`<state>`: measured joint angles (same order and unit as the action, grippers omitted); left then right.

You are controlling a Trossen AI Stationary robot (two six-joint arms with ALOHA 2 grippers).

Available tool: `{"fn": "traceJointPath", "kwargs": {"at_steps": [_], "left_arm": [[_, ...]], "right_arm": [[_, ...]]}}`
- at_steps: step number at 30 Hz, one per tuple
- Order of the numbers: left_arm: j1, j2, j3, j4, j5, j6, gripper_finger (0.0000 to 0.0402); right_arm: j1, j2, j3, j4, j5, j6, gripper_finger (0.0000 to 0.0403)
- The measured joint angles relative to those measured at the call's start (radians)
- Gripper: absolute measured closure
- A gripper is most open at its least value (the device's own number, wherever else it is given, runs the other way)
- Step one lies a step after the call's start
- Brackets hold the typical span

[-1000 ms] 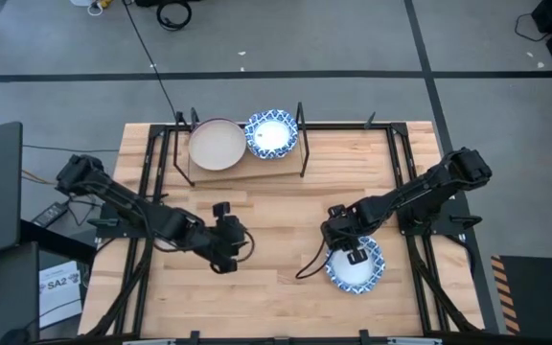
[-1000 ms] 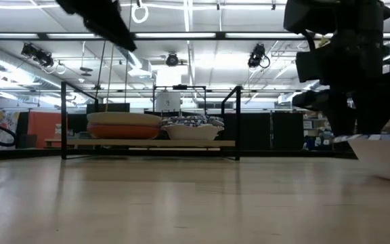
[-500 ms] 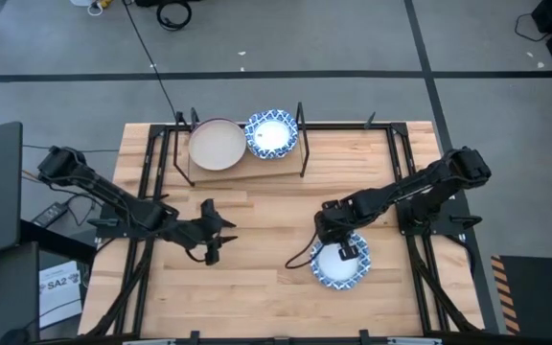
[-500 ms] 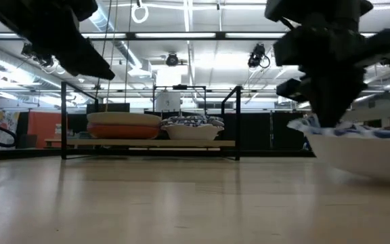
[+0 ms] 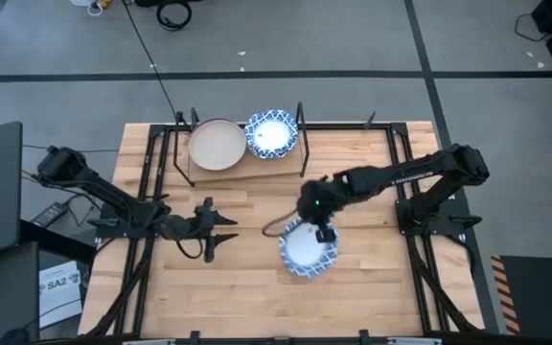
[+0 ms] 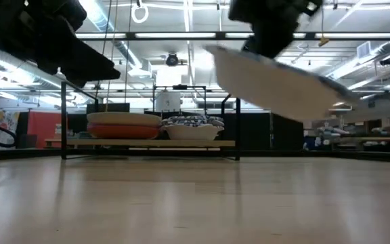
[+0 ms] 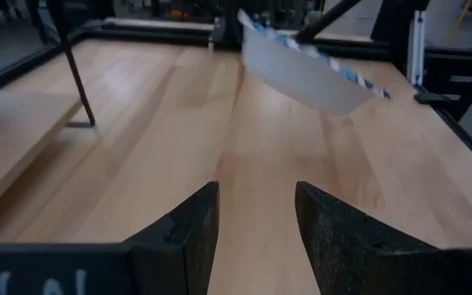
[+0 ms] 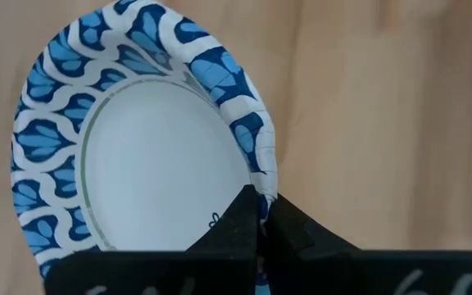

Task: Place and stack plates onto a shelf
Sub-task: Stack the white bowl on top of the white bowl on the shelf

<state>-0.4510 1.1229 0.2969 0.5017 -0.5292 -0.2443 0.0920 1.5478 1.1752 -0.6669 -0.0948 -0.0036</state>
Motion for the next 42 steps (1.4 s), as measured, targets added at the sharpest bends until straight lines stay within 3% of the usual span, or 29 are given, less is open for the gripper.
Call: {"fn": "traceJointPath", "kwargs": {"at_steps": [9, 15, 30, 35, 42], "left_arm": [[0.040, 0.000, -0.019, 0.034, 0.003, 0.021, 0.0233], [0.046, 0.000, -0.019, 0.034, 0.003, 0.021, 0.0233], [0.046, 0.000, -0.019, 0.033, 0.003, -0.014, 0.0233], [0.050, 0.001, -0.018, 0.033, 0.003, -0.020, 0.0233], [0.051, 0.001, -0.018, 0.026, 0.004, -0.025, 0.0233]], "right_arm": [[-0.158, 0.000, 0.229, 0.029, 0.000, -0.108, 0.0393], [-0.303, 0.000, 0.312, 0.166, 0.000, -0.235, 0.0393], [-0.649, 0.055, 0.317, 0.484, -0.026, -0.264, 0.0393], [-0.704, 0.131, 0.317, 0.540, -0.089, -0.236, 0.0393], [-0.739, 0.229, 0.316, 0.542, -0.093, -0.235, 0.0393]]}}
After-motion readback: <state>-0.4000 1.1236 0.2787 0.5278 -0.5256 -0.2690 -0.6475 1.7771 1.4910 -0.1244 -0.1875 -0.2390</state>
